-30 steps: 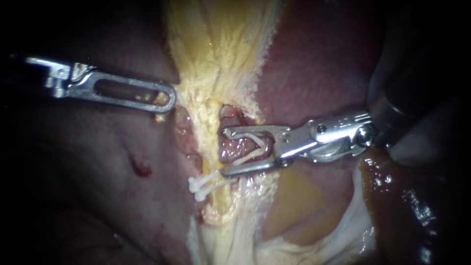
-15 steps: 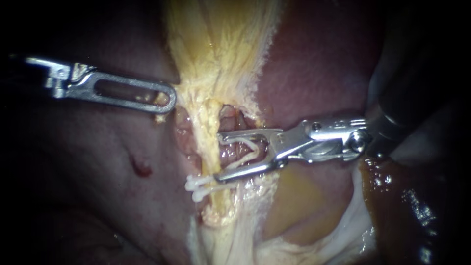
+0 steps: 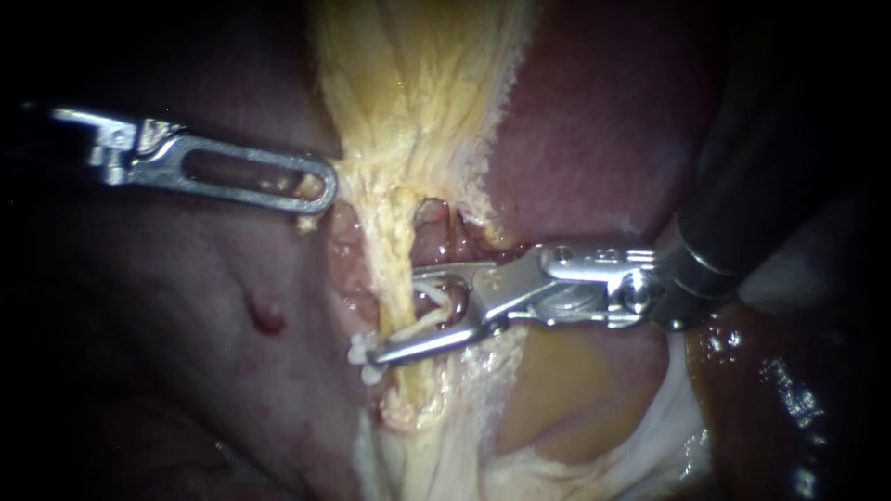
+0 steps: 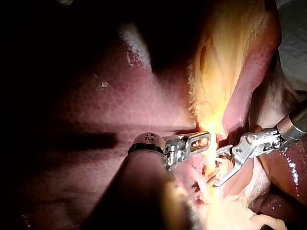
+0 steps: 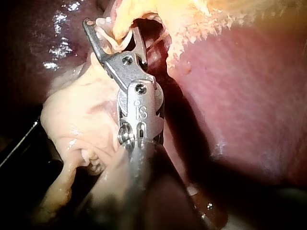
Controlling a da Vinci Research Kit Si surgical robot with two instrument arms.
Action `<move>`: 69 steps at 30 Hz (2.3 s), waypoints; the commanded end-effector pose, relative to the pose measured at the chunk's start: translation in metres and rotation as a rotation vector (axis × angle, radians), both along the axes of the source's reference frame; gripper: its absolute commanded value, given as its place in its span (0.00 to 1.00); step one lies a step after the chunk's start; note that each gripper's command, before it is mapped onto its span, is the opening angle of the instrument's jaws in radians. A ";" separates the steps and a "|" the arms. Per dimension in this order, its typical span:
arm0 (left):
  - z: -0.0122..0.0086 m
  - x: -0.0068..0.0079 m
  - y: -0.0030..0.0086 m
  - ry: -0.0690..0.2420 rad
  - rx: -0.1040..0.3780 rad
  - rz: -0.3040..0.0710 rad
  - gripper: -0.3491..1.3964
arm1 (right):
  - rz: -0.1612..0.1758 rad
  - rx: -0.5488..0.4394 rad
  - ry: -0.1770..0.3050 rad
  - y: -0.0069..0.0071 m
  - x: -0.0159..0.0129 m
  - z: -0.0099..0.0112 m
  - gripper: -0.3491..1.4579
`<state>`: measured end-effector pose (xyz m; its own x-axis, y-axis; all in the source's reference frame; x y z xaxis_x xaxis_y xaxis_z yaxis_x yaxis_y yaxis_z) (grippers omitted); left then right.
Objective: Clipping third clip left tube
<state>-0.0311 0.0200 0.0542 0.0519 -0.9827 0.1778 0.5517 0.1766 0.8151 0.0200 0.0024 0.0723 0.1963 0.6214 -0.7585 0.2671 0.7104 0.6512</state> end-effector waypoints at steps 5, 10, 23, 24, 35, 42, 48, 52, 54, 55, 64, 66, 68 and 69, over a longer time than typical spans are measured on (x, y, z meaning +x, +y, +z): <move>0.0000 -0.0001 0.0000 -0.001 0.001 0.001 0.00 | 0.011 0.032 0.038 0.0001 0.0013 0.0003 0.46; 0.0001 -0.0001 0.0000 -0.001 0.001 0.001 0.00 | 0.012 0.097 0.080 0.0002 0.0020 0.0004 0.46; 0.0006 0.0000 0.0001 -0.002 -0.001 0.002 0.00 | -0.008 0.187 0.158 0.0001 0.0016 -0.0001 0.46; 0.0007 -0.0001 0.0000 -0.002 -0.001 0.002 0.00 | -0.004 0.196 0.165 0.0002 0.0017 -0.0001 0.46; 0.0008 -0.0003 0.0000 -0.001 -0.002 0.001 0.00 | 0.007 0.229 0.196 0.0003 0.0020 -0.0002 0.46; 0.0011 -0.0004 0.0001 -0.001 -0.003 0.001 0.00 | -0.003 0.237 0.215 0.0001 0.0024 -0.0004 0.46; 0.0012 -0.0002 0.0001 -0.001 -0.003 0.002 0.00 | -0.036 0.251 0.234 -0.0009 0.0020 -0.0004 0.46; 0.0012 -0.0002 0.0001 -0.001 -0.003 0.002 0.00 | -0.049 0.254 0.240 -0.0012 0.0023 -0.0002 0.46; 0.0012 -0.0002 0.0001 -0.001 -0.003 0.002 0.00 | -0.054 0.259 0.241 -0.0013 0.0025 -0.0002 0.46; 0.0012 -0.0003 0.0001 -0.001 -0.003 0.002 0.00 | -0.055 0.259 0.241 -0.0013 0.0025 -0.0002 0.46; 0.0012 -0.0004 0.0001 -0.001 -0.003 0.001 0.00 | -0.081 0.236 0.205 -0.0015 0.0038 -0.0005 0.46; 0.0012 -0.0004 0.0001 -0.001 -0.003 0.001 0.00 | -0.077 0.235 0.199 -0.0014 0.0038 -0.0006 0.46; 0.0012 -0.0004 0.0001 -0.001 -0.003 0.001 0.00 | -0.081 0.222 0.197 -0.0014 0.0038 -0.0006 0.46; 0.0013 -0.0003 0.0002 -0.001 -0.003 0.001 0.00 | -0.083 0.205 0.186 -0.0014 0.0039 -0.0006 0.46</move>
